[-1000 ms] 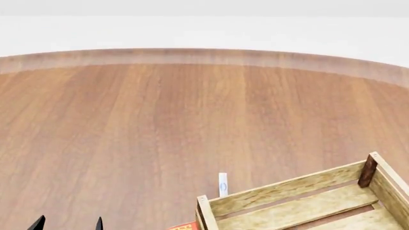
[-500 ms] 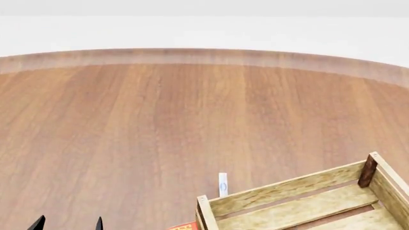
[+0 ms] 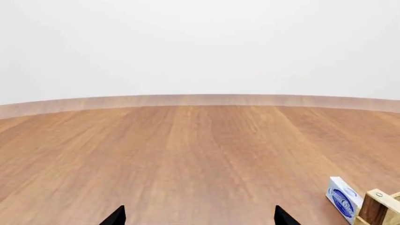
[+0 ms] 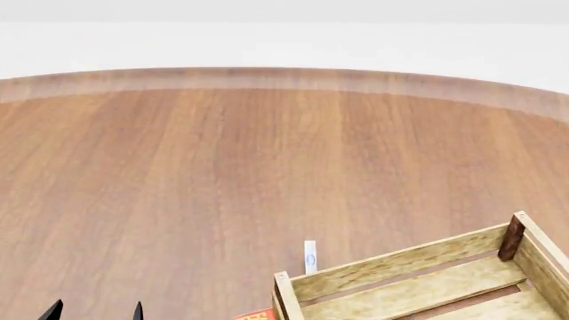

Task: Pick up the tomato sauce, and put it in the wooden tray.

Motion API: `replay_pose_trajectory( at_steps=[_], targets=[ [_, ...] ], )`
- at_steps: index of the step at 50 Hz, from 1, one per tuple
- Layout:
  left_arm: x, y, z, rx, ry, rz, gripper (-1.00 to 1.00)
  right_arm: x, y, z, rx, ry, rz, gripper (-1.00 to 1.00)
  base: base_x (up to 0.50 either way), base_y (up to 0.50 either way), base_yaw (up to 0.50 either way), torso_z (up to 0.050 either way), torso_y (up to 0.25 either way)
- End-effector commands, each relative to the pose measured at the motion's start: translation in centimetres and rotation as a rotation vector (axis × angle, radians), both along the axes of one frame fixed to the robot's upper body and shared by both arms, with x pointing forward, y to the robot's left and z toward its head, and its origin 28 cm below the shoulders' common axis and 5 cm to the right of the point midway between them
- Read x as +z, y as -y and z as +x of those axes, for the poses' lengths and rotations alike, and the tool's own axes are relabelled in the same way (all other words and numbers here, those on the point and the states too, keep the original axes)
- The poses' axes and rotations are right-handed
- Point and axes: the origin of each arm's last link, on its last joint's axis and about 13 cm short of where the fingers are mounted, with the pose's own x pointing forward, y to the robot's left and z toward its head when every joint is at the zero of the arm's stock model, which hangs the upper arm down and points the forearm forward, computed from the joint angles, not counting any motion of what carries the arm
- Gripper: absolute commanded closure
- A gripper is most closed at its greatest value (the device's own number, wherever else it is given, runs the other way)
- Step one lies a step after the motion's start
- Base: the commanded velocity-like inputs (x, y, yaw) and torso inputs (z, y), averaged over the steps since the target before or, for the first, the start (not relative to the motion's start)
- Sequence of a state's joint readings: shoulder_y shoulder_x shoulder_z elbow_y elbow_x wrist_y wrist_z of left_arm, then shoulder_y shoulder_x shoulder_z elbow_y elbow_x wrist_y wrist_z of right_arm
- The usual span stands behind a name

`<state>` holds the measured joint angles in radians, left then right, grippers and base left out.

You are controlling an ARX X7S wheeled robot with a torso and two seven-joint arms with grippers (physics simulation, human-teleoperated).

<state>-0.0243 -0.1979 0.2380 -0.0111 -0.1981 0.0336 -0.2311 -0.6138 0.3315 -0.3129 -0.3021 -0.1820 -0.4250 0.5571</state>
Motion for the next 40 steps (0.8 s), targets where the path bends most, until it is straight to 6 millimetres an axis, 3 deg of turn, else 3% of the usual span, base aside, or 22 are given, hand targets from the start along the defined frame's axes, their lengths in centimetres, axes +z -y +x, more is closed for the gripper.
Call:
replay_pose_trajectory(
  at_steps=[1, 22, 40],
  targets=[
    [0.0, 0.0, 0.0, 0.000, 0.000, 0.000, -1.00, -0.9, 0.3, -1.5, 0.010, -0.005, 0.029, -1.00, 0.00, 0.00, 0.00, 0.000, 0.000],
    [0.0, 0.0, 0.0, 0.000, 0.000, 0.000, -1.00, -2.5, 1.4, -3.5, -0.064, -0.079, 0.080, -1.00, 0.00, 0.00, 0.00, 0.000, 0.000],
    [0.0, 0.0, 0.0, 0.000, 0.000, 0.000, -1.00, -3.7, 0.7, -4.1, -0.005, -0.129, 0.053, -1.00, 0.00, 0.00, 0.00, 0.000, 0.000]
  ],
)
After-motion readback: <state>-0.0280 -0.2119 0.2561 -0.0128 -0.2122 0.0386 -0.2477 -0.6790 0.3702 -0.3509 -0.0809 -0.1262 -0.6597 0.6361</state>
